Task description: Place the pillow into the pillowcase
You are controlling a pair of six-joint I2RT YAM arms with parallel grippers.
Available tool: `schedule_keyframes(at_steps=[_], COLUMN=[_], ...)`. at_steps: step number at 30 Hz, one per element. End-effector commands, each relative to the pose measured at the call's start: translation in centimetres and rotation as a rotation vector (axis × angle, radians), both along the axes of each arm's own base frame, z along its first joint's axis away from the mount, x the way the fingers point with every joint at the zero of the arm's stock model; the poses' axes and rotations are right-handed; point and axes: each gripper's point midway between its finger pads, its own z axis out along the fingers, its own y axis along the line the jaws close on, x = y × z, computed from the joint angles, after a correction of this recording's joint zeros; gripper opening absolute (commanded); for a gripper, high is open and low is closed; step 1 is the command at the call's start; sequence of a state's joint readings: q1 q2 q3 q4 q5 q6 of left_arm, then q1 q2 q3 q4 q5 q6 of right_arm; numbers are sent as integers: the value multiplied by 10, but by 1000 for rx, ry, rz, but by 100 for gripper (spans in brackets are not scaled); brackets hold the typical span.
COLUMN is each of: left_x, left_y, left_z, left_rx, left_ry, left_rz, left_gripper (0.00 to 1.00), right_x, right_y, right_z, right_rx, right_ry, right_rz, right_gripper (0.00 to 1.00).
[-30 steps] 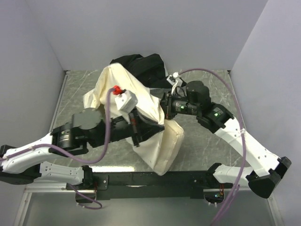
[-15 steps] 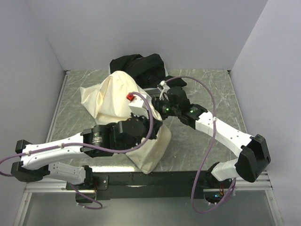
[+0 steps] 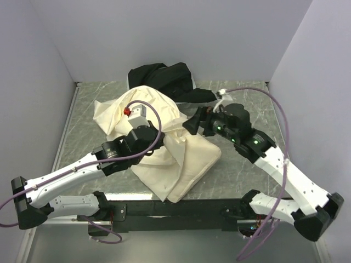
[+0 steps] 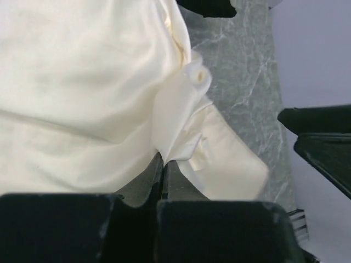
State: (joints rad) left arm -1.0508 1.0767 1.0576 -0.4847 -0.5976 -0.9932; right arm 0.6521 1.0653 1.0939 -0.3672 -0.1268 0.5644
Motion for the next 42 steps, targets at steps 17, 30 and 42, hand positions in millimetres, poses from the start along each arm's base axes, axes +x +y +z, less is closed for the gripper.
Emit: schedule_keyframes(at_steps=[17,30,42], left_x=[38,42,19], left_y=[-39,-56,-111], left_z=[53,61,71], left_rx=[-93,-84,-4], left_ry=[-81,-80,-117], left_rz=[-35,-77,-323], left_gripper=[1,1,1], right_x=[-81,-87,-57], right_y=[-56,-49,-21], right_z=[-131,-190,-130], right_rx=[306,392,461], right_ry=[127,234,110], right_rz=[-84,-91,-52], right_gripper=[100,100,84])
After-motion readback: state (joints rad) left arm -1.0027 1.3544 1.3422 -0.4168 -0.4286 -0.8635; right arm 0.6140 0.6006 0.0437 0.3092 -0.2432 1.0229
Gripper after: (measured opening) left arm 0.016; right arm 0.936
